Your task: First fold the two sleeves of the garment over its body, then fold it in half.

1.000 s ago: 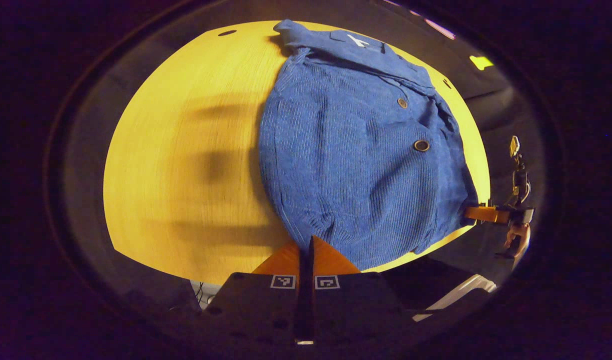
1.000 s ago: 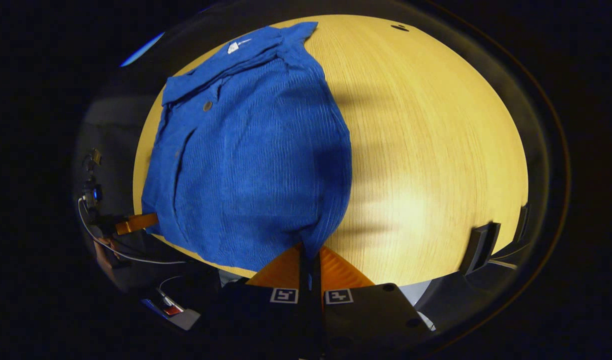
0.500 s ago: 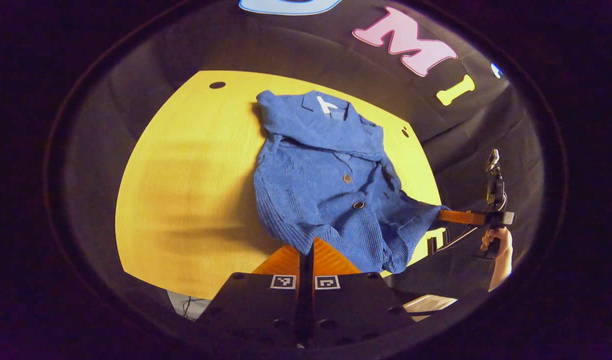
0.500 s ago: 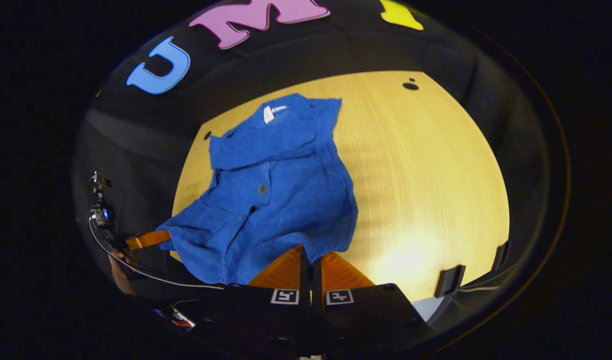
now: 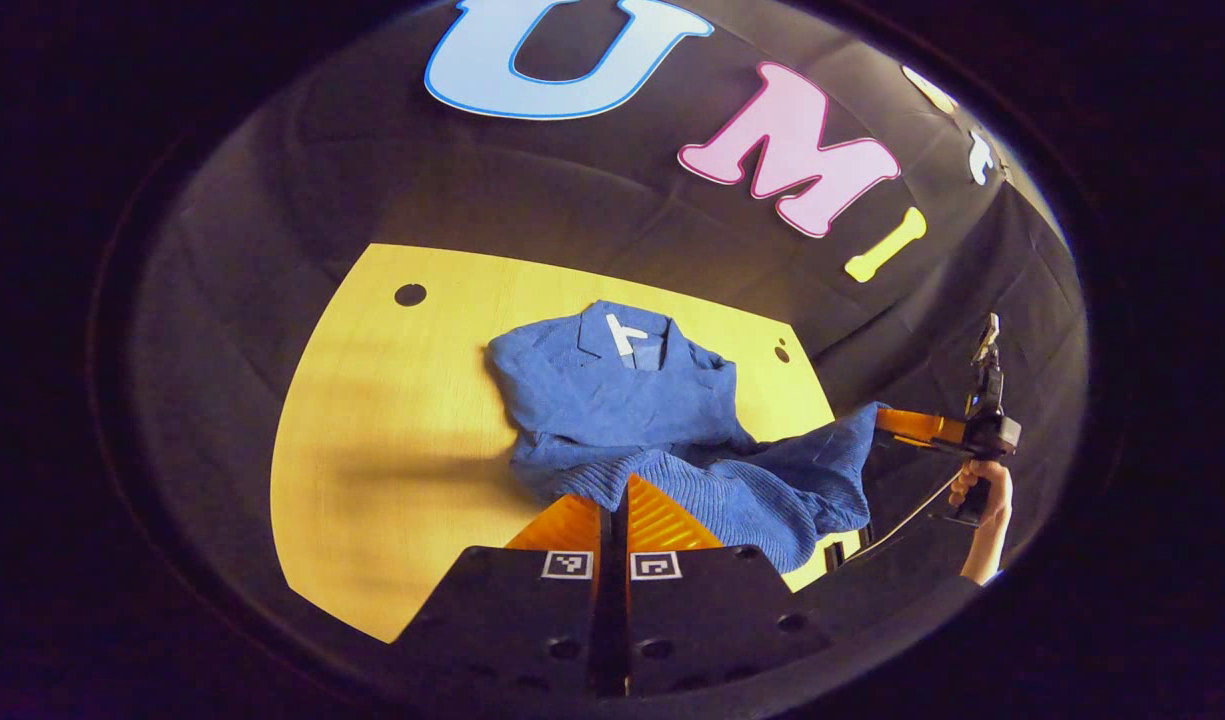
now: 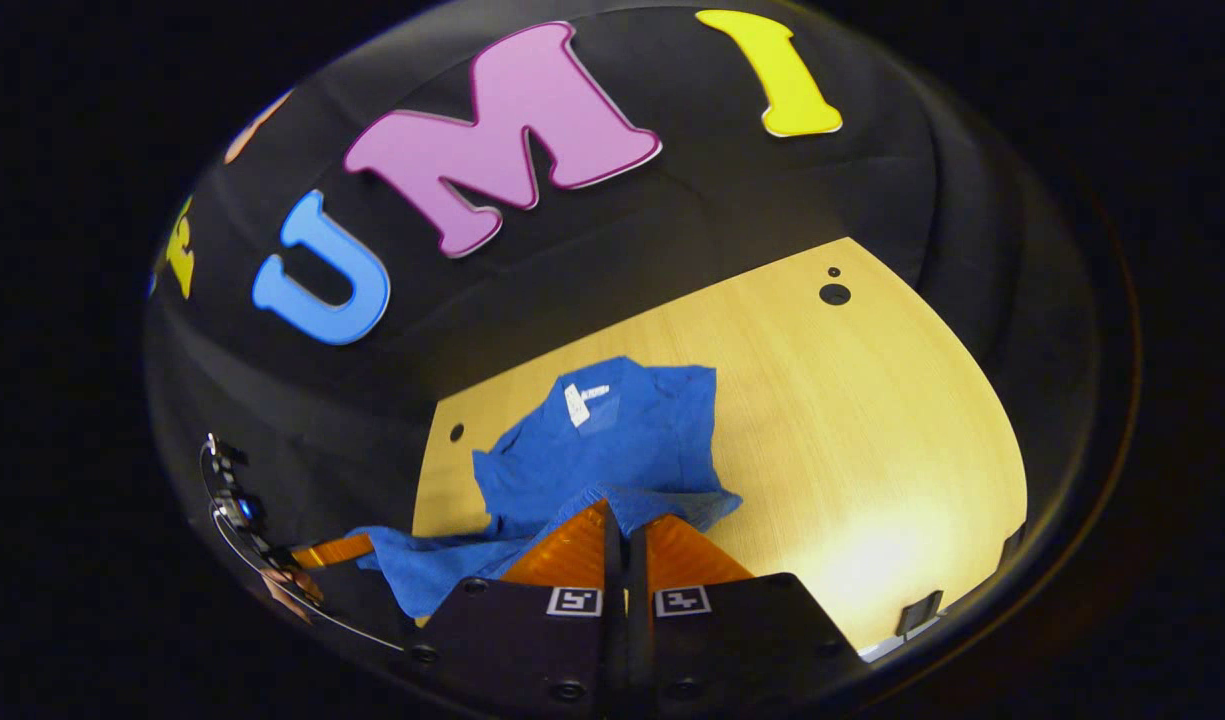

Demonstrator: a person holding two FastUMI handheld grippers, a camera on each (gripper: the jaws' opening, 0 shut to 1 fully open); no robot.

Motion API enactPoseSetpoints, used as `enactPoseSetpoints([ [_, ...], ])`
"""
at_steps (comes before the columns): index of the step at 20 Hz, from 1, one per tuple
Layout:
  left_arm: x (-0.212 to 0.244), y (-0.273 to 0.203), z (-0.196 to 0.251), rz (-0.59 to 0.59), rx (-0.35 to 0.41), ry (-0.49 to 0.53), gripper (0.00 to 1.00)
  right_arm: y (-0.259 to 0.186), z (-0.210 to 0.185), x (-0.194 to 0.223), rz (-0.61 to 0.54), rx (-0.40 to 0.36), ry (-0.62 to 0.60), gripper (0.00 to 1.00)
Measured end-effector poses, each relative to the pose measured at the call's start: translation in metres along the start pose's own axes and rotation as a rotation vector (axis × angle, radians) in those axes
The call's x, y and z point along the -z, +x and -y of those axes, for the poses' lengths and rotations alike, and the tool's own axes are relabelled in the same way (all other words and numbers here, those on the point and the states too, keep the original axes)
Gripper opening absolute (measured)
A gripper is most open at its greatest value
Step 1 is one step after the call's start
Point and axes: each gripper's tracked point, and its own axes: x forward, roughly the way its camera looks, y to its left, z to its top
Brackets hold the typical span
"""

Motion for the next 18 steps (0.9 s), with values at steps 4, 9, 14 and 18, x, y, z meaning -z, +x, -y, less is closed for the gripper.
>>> enactPoseSetpoints([
  [4,-0.046,0.04,-0.015,-0.043,0.077,-0.234,0.0,0.062,0.014,-0.057,-0.001,0.01,0.162,0.04],
  [9,-0.081,0.142,-0.06,-0.117,-0.038,-0.335,0.0,0.199,0.061,-0.076,-0.087,0.048,0.308,0.04],
  [14,-0.107,0.21,-0.096,-0.07,-0.104,-0.366,0.0,0.284,0.082,-0.052,-0.09,0.02,0.234,0.04],
  [18,-0.114,0.236,-0.112,-0.02,-0.175,-0.382,0.0,0.31,0.09,-0.055,-0.051,-0.001,0.241,0.04],
])
